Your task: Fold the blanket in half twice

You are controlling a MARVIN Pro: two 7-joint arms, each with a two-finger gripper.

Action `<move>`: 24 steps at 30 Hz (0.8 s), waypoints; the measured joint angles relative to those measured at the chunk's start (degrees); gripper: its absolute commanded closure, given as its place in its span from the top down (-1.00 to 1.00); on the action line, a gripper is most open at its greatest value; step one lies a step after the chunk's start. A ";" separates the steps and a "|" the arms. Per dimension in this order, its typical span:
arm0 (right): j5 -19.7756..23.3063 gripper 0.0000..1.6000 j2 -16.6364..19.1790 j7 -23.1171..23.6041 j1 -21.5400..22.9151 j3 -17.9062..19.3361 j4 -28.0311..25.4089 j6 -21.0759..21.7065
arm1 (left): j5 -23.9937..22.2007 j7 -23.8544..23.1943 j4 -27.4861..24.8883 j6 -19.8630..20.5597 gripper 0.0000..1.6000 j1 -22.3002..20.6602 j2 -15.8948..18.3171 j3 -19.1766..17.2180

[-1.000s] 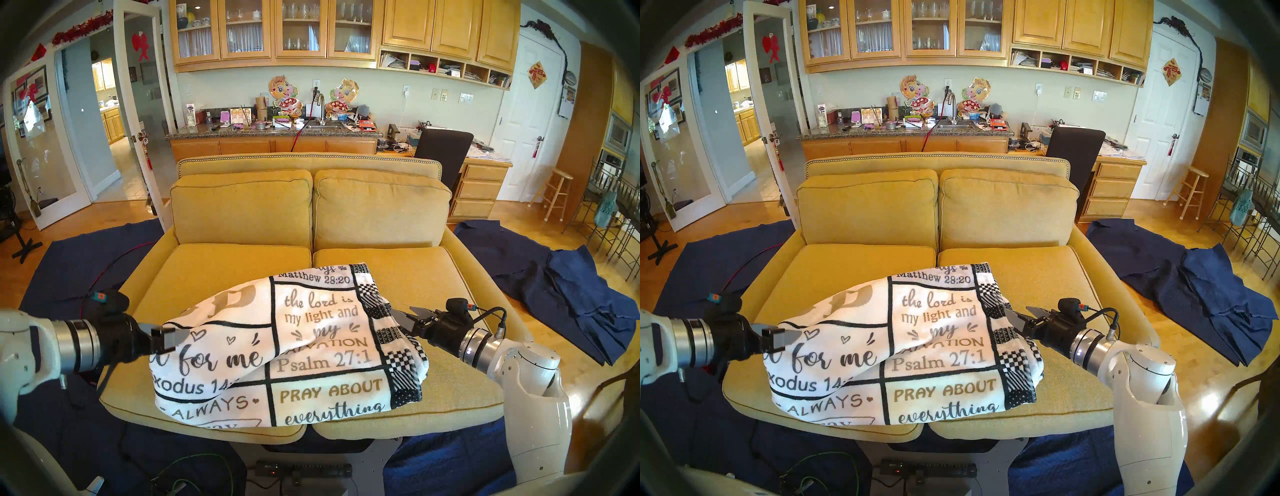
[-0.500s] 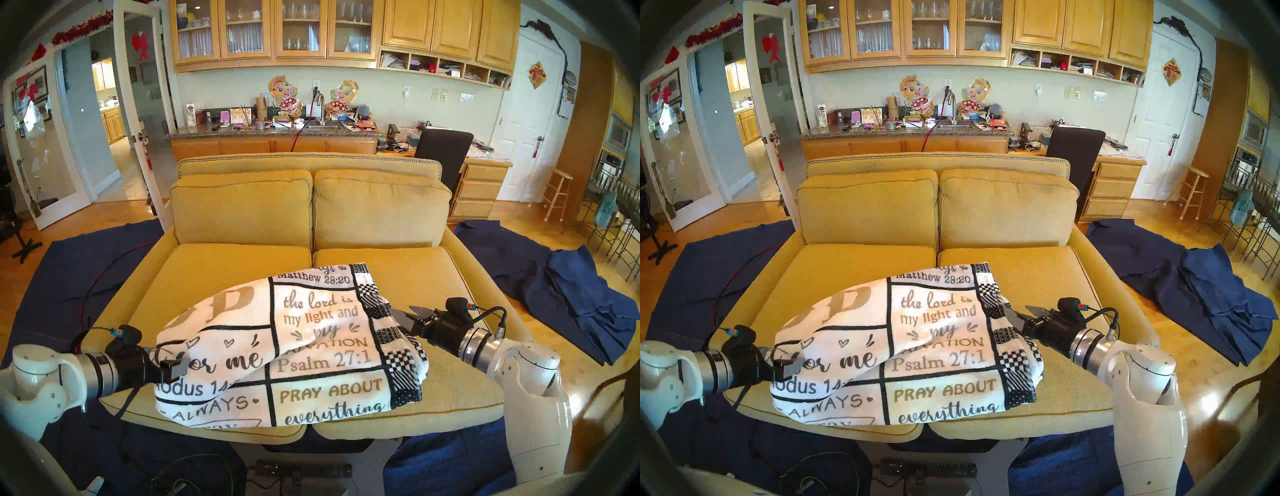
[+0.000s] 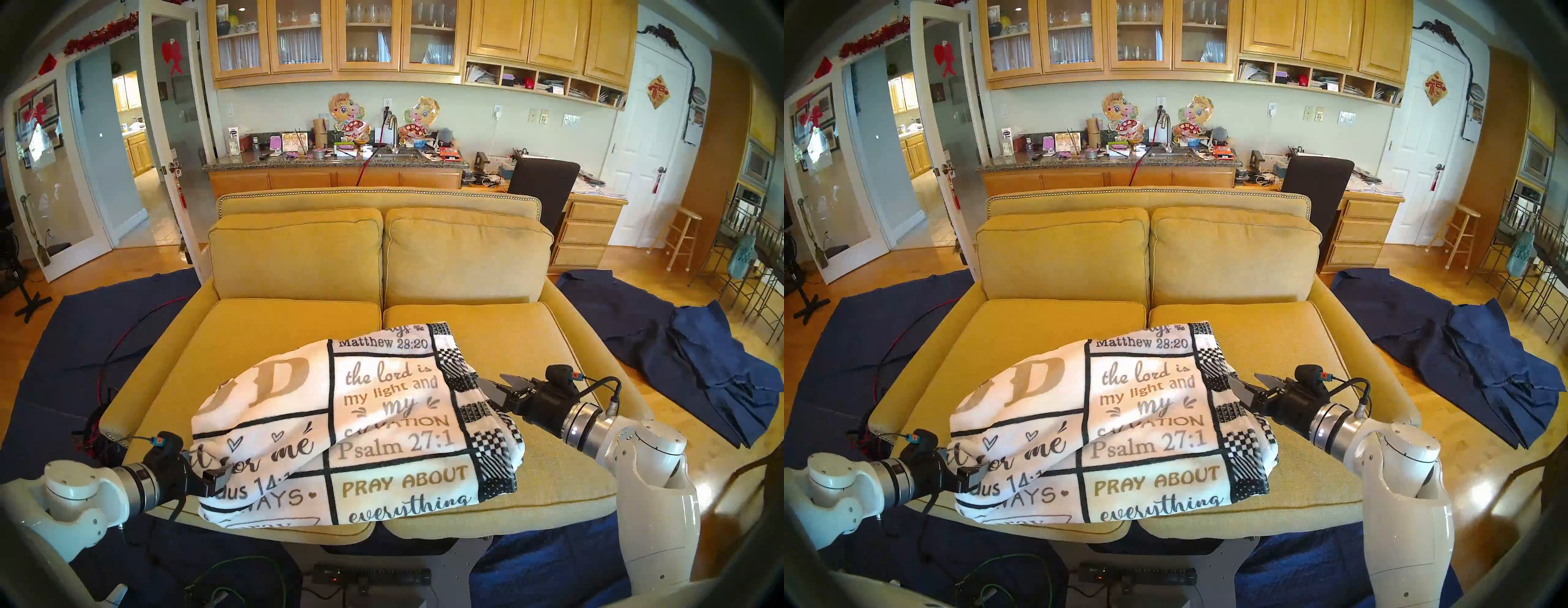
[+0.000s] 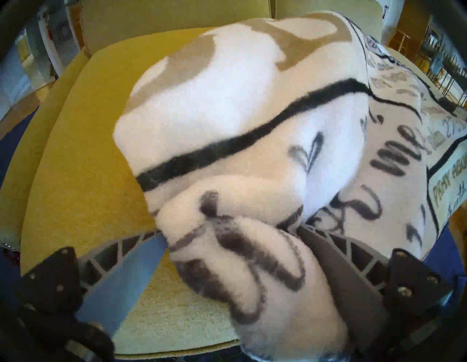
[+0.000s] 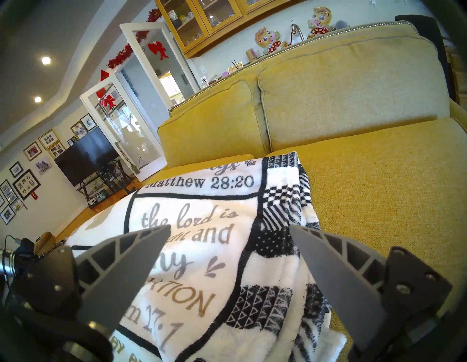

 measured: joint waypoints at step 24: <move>-0.10 1.00 -0.38 0.18 -0.20 -0.10 -0.30 -0.25 | -23.97 -1.79 2.02 15.00 1.00 -8.15 2.01 -4.14</move>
